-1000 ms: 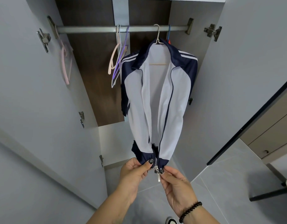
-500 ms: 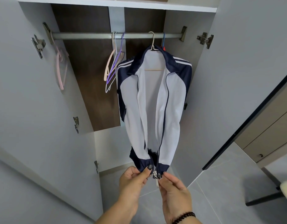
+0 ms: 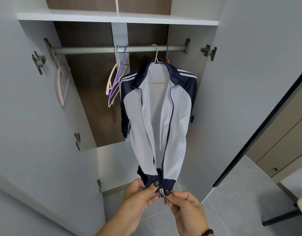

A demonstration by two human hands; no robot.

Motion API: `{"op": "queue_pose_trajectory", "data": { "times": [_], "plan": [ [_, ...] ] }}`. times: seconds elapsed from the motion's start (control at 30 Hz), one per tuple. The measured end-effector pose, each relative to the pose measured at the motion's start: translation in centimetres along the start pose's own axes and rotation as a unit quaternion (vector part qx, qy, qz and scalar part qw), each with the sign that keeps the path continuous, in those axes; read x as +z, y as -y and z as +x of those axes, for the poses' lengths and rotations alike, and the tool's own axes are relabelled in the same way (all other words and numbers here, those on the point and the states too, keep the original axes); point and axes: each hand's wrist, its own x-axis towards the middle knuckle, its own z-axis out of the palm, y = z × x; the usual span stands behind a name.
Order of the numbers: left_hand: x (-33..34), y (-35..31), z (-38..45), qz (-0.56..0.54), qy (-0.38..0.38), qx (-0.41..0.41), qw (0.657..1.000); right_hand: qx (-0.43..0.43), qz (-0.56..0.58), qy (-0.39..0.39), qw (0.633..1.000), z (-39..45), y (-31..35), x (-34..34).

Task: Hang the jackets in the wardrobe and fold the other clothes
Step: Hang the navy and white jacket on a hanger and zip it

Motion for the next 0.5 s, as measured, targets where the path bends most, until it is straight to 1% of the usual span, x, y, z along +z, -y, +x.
{"op": "queue_pose_trajectory", "data": {
  "times": [0.17, 0.27, 0.33, 0.4, 0.5],
  "plan": [
    [0.6, -0.5, 0.2, -0.015, -0.008, 0.010, 1.000, -0.022, 0.029, -0.024, 0.999, 0.0, -1.0, 0.8],
    [0.7, -0.8, 0.2, 0.028, -0.032, 0.029, 0.999, -0.042, 0.026, -0.044, 0.998, 0.1, -1.1, 1.1],
    [0.6, -1.0, 0.1, 0.051, -0.034, 0.039, 0.997, -0.055, 0.025, -0.051, 0.997, 0.1, -1.1, 1.4],
    [0.6, -1.2, 0.0, 0.063, -0.032, 0.046, 0.996, -0.066, 0.024, -0.053, 0.996, 0.2, -1.2, 1.6],
    [0.4, -1.2, 0.2, 0.072, -0.053, 0.067, 0.994, -0.086, 0.013, -0.051, 0.995, 0.4, -1.5, 1.7]
  ]
}}
